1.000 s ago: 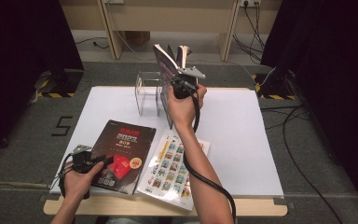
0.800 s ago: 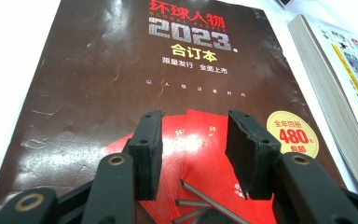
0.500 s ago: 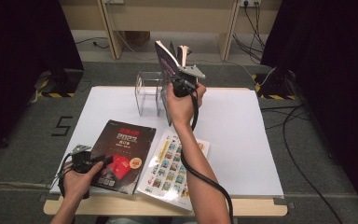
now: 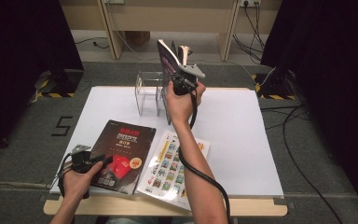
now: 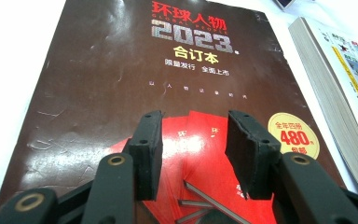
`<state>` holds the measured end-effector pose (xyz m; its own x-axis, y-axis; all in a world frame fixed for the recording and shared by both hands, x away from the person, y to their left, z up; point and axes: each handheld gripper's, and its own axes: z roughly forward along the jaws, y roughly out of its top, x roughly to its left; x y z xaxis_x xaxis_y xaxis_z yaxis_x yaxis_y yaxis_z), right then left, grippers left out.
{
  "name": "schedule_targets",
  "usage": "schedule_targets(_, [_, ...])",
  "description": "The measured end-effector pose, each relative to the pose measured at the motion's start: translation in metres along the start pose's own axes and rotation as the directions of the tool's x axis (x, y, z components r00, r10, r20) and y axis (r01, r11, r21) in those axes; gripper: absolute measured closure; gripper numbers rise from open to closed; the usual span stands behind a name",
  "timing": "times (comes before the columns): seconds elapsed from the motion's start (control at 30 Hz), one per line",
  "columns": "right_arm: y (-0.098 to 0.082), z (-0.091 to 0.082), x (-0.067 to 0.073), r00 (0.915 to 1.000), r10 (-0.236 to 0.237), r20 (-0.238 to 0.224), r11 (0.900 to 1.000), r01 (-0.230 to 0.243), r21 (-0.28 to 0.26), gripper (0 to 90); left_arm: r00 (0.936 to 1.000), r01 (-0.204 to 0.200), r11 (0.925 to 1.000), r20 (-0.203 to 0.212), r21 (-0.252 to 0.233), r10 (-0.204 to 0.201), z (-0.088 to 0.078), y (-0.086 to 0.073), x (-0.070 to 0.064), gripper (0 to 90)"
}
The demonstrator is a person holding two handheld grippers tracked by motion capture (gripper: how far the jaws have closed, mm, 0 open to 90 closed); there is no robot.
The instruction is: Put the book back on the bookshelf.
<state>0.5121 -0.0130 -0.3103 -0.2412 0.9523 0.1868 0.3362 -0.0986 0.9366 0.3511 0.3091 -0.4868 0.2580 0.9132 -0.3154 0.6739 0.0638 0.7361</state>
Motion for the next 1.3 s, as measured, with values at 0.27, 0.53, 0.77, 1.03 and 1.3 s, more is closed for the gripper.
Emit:
schedule_targets(0.27, [0.001,0.004,-0.001,0.9999,0.009,0.005,1.0,-0.009,-0.018,84.6,1.0,0.001,1.0,0.001,0.0,-0.001,0.0,0.0,0.0,55.7])
schedule_targets(0.53, [0.001,0.009,0.002,0.9999,0.004,0.016,1.0,-0.003,-0.029,84.6,1.0,0.003,1.0,0.0,0.0,-0.003,0.0,0.0,0.001,55.7])
schedule_targets(0.77, [-0.001,0.016,0.004,0.9994,0.004,0.034,0.999,-0.003,-0.046,84.6,1.0,0.003,1.0,0.002,-0.001,-0.003,-0.001,0.0,0.001,55.7])
schedule_targets(1.03, [-0.006,0.024,0.004,0.9987,0.008,0.05,0.999,-0.006,-0.048,84.6,1.0,0.003,1.0,0.002,0.0,-0.003,0.0,0.0,0.002,55.7])
schedule_targets(1.3, [-0.018,0.031,0.008,0.9977,-0.015,0.066,0.999,0.018,-0.031,84.3,1.0,0.006,1.0,0.002,-0.001,-0.006,-0.001,0.0,0.002,55.7])
